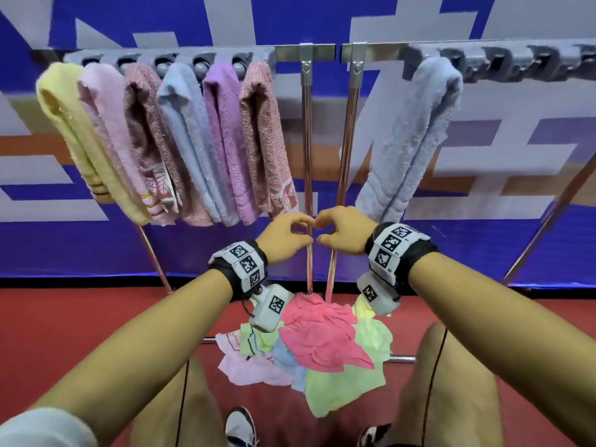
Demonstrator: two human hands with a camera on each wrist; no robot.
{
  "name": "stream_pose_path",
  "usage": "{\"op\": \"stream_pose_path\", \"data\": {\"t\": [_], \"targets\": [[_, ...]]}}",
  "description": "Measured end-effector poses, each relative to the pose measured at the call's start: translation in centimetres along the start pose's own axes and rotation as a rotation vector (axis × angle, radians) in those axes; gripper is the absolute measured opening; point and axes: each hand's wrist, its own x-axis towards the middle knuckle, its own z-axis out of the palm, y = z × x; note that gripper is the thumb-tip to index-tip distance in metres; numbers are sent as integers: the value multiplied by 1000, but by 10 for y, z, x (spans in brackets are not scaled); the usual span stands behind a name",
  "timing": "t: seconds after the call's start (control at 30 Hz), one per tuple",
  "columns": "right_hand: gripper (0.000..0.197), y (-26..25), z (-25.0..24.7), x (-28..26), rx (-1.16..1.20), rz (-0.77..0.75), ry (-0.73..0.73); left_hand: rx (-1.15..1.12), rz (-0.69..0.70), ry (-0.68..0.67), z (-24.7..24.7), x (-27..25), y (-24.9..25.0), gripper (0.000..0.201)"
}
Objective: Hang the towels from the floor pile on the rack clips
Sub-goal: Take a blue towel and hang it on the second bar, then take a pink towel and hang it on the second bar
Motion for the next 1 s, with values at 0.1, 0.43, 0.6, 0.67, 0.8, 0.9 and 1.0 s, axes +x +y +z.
{"op": "stream_pose_path", "data": {"t": [0.1,0.43,0.6,0.67,0.8,0.9,1.0], "targets": [[36,11,27,7,40,52,-56,-101,-90,38,10,-1,-25,29],[12,122,152,37,359,374,-139,-305,-405,-47,90,36,-130,25],[21,173,217,57,600,579,-134,-449,-561,23,123,57,-177,22],[24,188,244,63,696,693,-141,-483,-612,29,132,63,-194,19],[28,199,297,76,914,855,-177,-607,-770,70,148,72,-229,23],[22,203,340,81,992,926,-257,-679,-818,20,154,79,-244,21],[26,205,382,82,1068,1038,-310,-560,-786,25,159,81,-259,19]]}}
